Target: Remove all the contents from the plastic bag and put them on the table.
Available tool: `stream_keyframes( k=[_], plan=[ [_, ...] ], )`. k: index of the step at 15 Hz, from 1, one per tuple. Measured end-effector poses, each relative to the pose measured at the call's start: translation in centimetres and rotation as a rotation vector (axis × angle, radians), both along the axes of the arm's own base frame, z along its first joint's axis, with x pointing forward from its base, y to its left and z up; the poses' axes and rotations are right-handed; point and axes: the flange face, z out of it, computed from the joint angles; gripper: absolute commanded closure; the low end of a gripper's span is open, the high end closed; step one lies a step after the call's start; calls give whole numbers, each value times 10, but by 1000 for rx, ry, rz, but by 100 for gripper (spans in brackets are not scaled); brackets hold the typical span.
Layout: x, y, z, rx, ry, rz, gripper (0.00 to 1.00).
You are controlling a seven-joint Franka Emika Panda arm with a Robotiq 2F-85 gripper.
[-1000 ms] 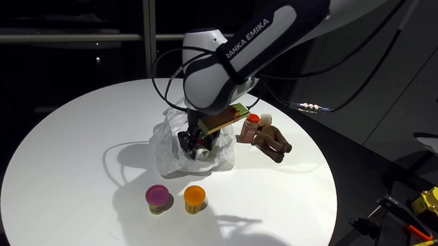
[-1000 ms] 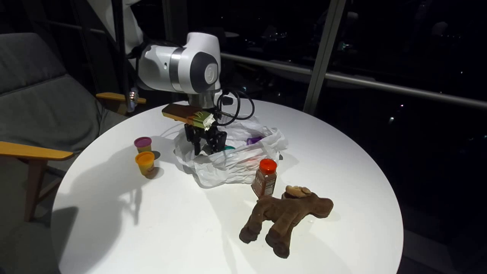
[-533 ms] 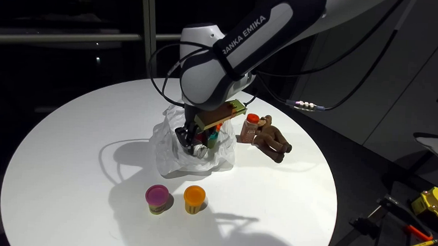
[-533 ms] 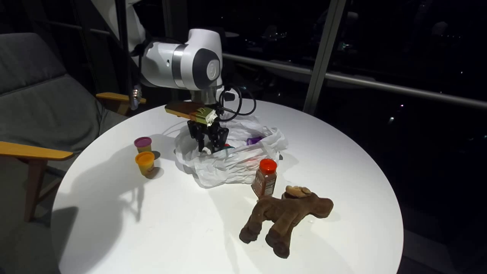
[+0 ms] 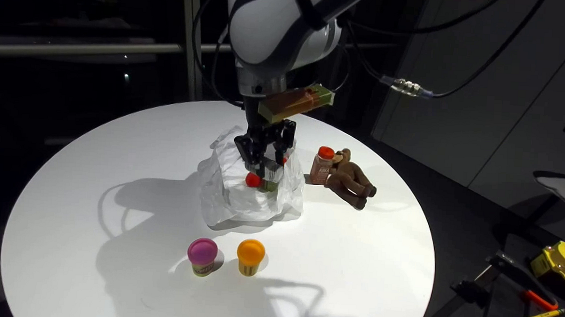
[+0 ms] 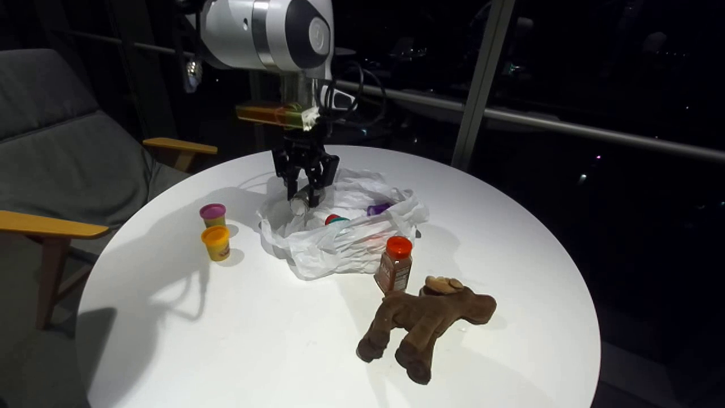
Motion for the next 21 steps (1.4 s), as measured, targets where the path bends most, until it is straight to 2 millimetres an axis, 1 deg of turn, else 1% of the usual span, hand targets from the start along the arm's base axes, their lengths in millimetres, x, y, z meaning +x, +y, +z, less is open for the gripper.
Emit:
stream_keyframes(
  k=[2,3,5,6,8,11,13,16,18,21],
  plan=[
    [-14,7,21,-4,42,9,73],
    [-24,10,28,-8,70,14,73],
    [-46,11,32,-24,128,14,73],
    [-57,8,29,-35,163,6,73],
    [-82,1,13,-68,258,-21,73],
    [-123,-9,-17,-118,417,-49,73],
    [-140,-14,-37,-140,498,-53,73],
    [-150,-24,-72,-156,571,-67,73],
    [-146,-33,-94,-162,596,-83,73],
    [-136,-44,-118,-169,638,-103,73]
  ],
)
